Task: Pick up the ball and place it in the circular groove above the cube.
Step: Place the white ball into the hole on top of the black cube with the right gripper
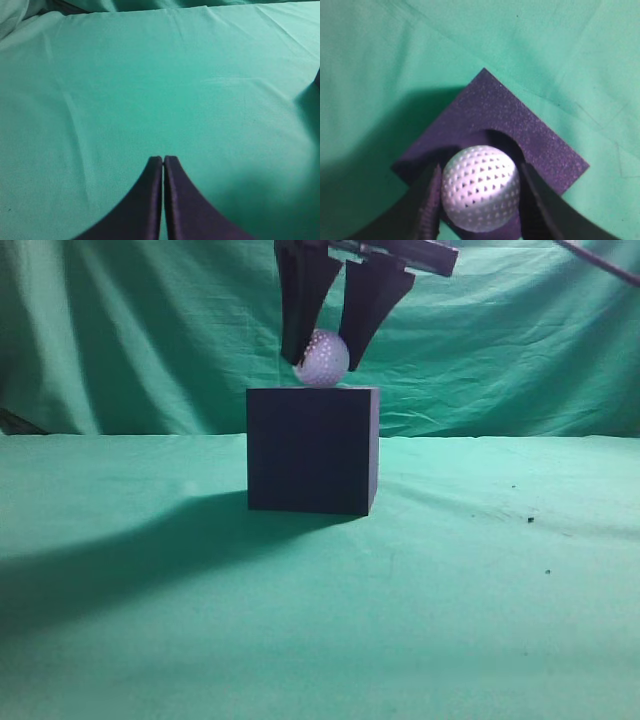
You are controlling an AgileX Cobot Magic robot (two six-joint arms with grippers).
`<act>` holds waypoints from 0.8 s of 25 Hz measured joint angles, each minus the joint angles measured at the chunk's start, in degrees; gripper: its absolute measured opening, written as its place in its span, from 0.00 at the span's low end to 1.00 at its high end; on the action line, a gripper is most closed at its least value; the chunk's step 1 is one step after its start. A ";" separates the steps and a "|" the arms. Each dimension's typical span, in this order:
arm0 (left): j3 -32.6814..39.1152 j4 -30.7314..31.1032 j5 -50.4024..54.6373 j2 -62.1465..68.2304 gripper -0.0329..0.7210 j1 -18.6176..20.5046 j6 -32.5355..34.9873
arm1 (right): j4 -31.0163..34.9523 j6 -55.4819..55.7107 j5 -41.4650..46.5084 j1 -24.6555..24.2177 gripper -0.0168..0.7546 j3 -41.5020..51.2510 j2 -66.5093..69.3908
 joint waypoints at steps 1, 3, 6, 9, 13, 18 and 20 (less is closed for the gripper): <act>0.00 0.00 0.00 0.00 0.04 0.00 0.00 | -0.10 0.00 -0.12 0.00 0.39 0.00 0.34; 0.00 0.00 0.00 0.00 0.04 0.00 0.00 | -0.10 0.00 -0.43 0.00 0.39 -0.08 0.93; 0.00 0.00 0.00 0.00 0.04 0.00 0.00 | -0.13 0.00 -0.56 0.00 0.49 -0.08 1.14; 0.00 0.00 0.00 0.00 0.04 0.00 0.00 | -0.23 0.00 0.54 0.00 0.68 -1.54 1.14; 0.00 0.00 0.00 0.00 0.04 0.00 0.00 | -0.23 0.00 6.64 0.00 0.75 -6.85 1.14; 0.00 0.00 0.00 0.00 0.04 0.00 0.00 | -1.20 1.17 16.58 0.00 0.45 -15.47 0.49; 0.00 0.00 0.00 0.00 0.04 0.00 0.00 | -1.56 1.27 17.22 0.00 0.26 -16.62 -1.40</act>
